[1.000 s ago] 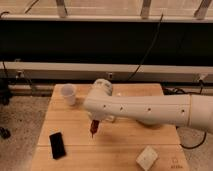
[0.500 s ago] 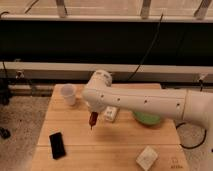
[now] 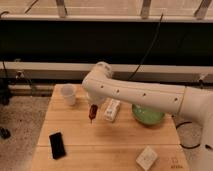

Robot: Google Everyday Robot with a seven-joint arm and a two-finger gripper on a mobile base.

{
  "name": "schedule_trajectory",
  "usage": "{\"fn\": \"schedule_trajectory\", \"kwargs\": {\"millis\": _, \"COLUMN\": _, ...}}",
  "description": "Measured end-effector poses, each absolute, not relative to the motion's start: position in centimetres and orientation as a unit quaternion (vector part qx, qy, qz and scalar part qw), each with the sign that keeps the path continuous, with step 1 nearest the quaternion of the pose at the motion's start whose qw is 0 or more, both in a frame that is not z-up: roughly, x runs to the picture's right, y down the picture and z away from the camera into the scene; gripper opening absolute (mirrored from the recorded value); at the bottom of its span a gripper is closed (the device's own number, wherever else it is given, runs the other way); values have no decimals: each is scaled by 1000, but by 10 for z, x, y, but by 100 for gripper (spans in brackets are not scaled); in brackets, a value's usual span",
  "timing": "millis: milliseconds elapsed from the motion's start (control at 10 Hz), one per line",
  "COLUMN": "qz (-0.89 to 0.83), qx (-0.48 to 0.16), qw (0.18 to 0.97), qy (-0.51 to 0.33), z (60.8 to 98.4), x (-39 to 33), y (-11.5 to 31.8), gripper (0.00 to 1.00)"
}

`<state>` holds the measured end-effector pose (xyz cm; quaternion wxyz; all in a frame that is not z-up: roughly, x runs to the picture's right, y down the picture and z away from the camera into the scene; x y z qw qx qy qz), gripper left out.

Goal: Place the pepper in the ceramic cup

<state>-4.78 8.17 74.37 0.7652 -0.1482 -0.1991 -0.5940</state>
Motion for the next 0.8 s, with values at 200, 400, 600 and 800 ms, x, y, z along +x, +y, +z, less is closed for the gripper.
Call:
{"fn": "schedule_trajectory", "kwargs": {"millis": 200, "qz": -601, "qx": -140, "qw": 761, "qy": -201, "z": 746, "x": -53, "y": 65, "gripper": 0}}
{"fn": "schedule_trajectory", "kwargs": {"millis": 400, "qz": -603, "qx": -136, "qw": 759, "qy": -205, "z": 748, "x": -59, "y": 57, "gripper": 0}}
{"fn": "schedule_trajectory", "kwargs": {"millis": 600, "qz": -607, "qx": -128, "qw": 757, "qy": -206, "z": 749, "x": -65, "y": 43, "gripper": 0}}
{"fn": "schedule_trajectory", "kwargs": {"millis": 800, "qz": -612, "qx": -119, "qw": 753, "qy": -210, "z": 752, "x": -76, "y": 31, "gripper": 0}}
